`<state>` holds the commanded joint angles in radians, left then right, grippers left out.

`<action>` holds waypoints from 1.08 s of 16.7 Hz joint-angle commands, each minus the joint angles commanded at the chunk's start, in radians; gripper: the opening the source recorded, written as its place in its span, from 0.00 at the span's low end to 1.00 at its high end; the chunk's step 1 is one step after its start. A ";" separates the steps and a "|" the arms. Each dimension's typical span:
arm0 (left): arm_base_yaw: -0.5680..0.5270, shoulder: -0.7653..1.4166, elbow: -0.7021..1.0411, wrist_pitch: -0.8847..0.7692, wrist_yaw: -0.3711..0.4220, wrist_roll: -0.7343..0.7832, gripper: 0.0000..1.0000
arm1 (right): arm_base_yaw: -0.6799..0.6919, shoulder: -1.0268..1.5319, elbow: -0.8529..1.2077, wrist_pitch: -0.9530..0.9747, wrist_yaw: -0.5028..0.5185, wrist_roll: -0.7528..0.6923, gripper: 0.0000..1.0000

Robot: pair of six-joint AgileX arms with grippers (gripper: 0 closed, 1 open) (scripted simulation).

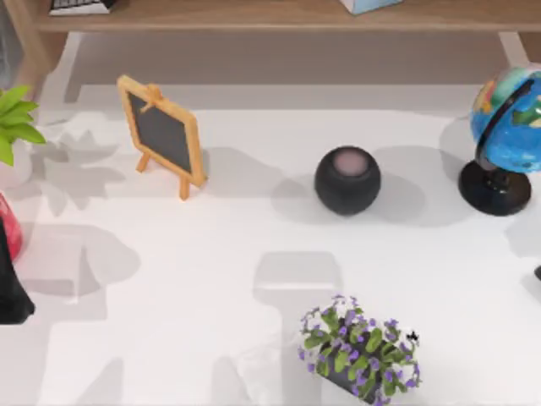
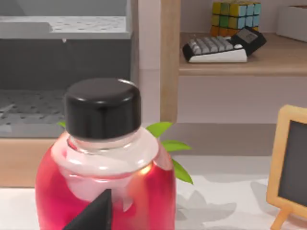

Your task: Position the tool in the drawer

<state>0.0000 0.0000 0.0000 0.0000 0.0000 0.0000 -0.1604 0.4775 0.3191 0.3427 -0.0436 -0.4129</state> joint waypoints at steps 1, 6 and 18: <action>0.000 0.000 0.000 0.000 0.000 0.000 1.00 | -0.022 0.089 0.048 0.053 -0.014 -0.068 1.00; 0.000 0.000 0.000 0.000 0.000 0.000 1.00 | -0.129 0.602 0.294 0.324 -0.102 -0.428 1.00; 0.000 0.000 0.000 0.000 0.000 0.000 1.00 | -0.287 1.716 0.736 0.816 -0.347 -1.081 1.00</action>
<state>0.0000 0.0000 0.0000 0.0000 0.0000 0.0000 -0.4477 2.1935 1.0553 1.1591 -0.3911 -1.4942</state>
